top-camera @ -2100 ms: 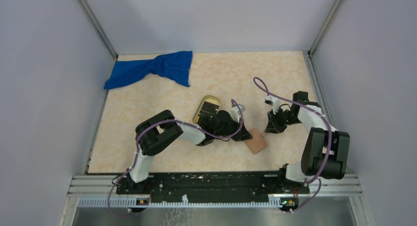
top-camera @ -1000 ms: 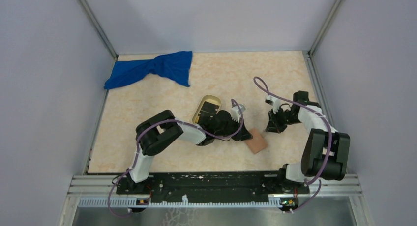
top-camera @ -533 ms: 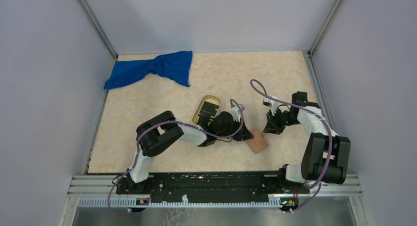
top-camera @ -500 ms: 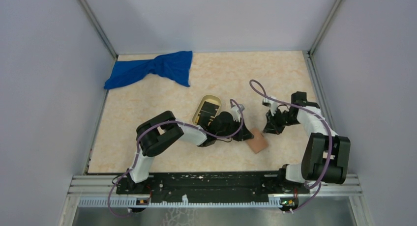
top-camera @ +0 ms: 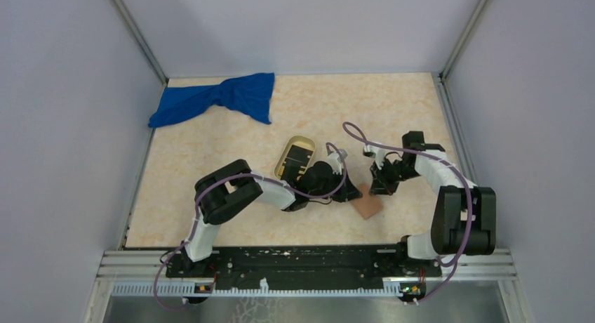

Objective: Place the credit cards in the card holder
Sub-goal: Close the card holder at the center of the board.

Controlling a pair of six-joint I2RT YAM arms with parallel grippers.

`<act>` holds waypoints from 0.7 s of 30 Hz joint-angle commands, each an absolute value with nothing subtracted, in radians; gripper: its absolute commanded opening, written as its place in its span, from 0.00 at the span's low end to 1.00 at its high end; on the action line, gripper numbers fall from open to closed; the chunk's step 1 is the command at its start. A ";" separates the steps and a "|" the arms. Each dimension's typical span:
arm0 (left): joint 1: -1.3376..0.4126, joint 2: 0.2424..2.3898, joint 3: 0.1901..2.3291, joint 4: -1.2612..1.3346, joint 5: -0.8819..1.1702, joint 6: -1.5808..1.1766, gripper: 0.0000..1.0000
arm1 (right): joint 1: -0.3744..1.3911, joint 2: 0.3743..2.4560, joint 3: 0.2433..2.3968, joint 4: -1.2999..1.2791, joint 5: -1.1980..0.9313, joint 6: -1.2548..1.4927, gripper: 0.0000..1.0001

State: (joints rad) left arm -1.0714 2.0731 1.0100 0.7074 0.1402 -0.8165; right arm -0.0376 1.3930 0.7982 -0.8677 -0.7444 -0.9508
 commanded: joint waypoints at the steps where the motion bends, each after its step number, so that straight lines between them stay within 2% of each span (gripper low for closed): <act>1: -1.077 2.073 0.981 0.685 0.080 -0.821 0.00 | -0.019 1.412 0.801 -0.907 -0.751 -0.986 0.00; 21: -1.091 2.063 0.973 0.703 0.044 -0.814 0.00 | -0.006 1.425 0.811 -0.940 -0.752 -1.002 0.00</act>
State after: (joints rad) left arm -1.0870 2.0678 0.9894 0.7357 0.0784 -0.8333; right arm -0.0154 1.4273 0.7986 -0.9054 -0.7242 -1.0027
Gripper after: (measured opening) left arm 0.006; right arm 0.006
